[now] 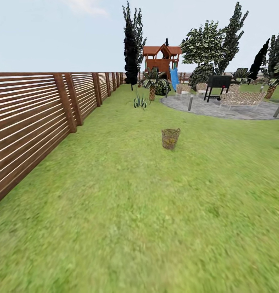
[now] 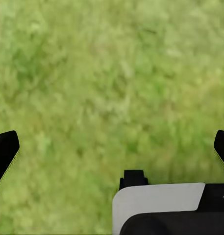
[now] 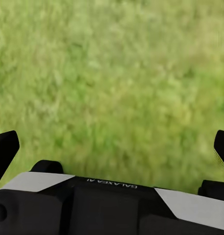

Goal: Take the three Easter eggs out of the wicker basket on the lawn in the garden, then place them on the lawn next to a single tree (choose any tree) so that all three eggs are next to the same tree and none are left in the basket.

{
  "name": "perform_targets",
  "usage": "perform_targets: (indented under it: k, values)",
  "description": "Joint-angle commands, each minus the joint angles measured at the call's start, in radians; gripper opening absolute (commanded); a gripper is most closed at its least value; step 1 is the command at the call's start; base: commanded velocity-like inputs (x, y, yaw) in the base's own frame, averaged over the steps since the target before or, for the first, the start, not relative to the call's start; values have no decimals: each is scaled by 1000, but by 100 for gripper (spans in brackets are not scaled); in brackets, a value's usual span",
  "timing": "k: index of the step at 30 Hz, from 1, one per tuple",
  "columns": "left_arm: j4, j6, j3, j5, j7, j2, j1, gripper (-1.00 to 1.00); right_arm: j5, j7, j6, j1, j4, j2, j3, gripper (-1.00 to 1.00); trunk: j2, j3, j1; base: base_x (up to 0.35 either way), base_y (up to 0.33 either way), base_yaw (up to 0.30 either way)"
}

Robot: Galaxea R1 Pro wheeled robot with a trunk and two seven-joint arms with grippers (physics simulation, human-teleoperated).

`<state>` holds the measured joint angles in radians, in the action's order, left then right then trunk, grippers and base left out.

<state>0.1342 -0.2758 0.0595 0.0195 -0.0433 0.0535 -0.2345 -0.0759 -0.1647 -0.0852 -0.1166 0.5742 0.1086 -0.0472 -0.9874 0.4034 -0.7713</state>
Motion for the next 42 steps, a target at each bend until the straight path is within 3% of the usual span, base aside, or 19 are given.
perform_targets:
  k: [1, 14, 29, 42]
  values:
    - [-1, -3, 6, 2, -4, 0, 0, 100, -8, -1, -6, 0, 2, 0, -2, 100, -1, 1, -1, 338, 0, 0]
    - [1, 104, 0, 9, -4, -1, -1, 100, -9, 4, -7, 0, 3, 3, -3, 100, -1, 1, -1, 339, 0, -3]
    - [1, 103, 6, 1, -3, -2, 1, 100, -10, 0, -7, -1, 4, 2, 0, 100, -1, -14, -1, 340, 0, -191]
    - [1, 78, 33, 4, -10, 9, 1, 100, -5, 8, -7, -2, 1, 7, -13, 100, -1, -16, -1, 333, 1, -32]
